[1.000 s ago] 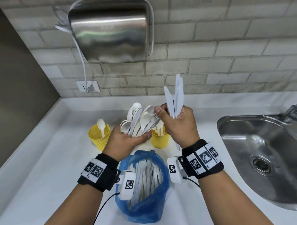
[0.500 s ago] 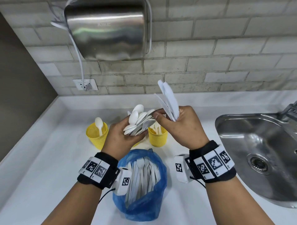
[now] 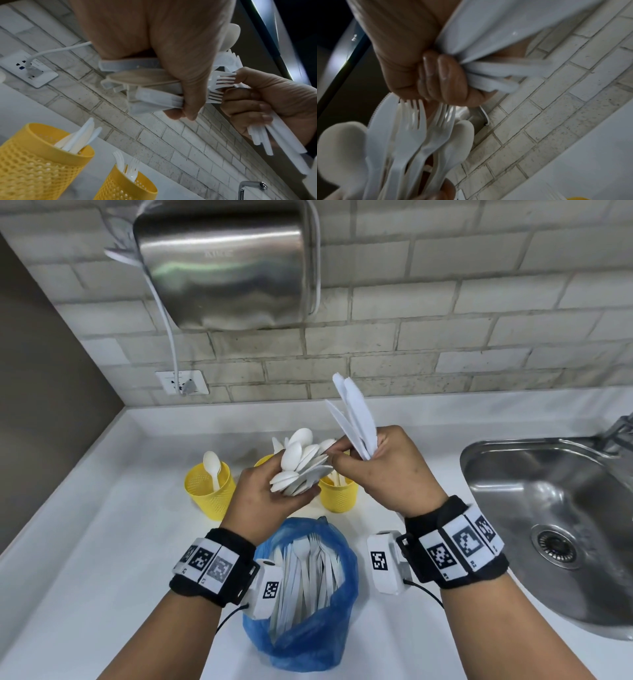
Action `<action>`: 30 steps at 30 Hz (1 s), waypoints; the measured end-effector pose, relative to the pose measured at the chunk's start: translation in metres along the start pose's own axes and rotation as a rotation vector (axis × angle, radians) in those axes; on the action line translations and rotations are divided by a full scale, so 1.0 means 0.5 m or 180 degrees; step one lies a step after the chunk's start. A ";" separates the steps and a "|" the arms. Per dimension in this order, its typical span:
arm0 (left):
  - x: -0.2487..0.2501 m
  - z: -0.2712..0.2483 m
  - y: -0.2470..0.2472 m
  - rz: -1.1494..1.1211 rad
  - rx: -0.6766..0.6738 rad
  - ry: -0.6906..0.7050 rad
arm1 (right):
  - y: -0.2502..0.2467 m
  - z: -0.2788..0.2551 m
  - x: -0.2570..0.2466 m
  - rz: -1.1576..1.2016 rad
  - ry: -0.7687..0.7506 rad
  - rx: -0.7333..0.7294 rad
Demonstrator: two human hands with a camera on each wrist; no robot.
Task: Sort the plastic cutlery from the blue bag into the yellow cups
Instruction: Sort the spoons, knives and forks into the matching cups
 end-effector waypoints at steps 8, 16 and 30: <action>-0.013 -0.008 0.017 -0.0426 -0.0205 -0.0438 | -0.014 -0.015 -0.002 0.0425 -0.0439 0.0972; -0.017 -0.004 0.019 -0.0421 -0.0388 -0.0499 | 0.006 -0.006 -0.030 0.0027 -0.0571 0.0156; -0.039 -0.021 0.027 -0.0486 -0.0669 -0.0791 | 0.030 0.023 -0.062 -0.0384 -0.0909 -0.0632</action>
Point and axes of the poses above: each hand's wrist, its own z-axis towards the middle knuckle, its own y-axis out of the palm, x = y × z, the point moved 8 cm from there along z, towards the middle knuckle, and after that the axes turned 3 degrees about z, right-handed, at the moved point
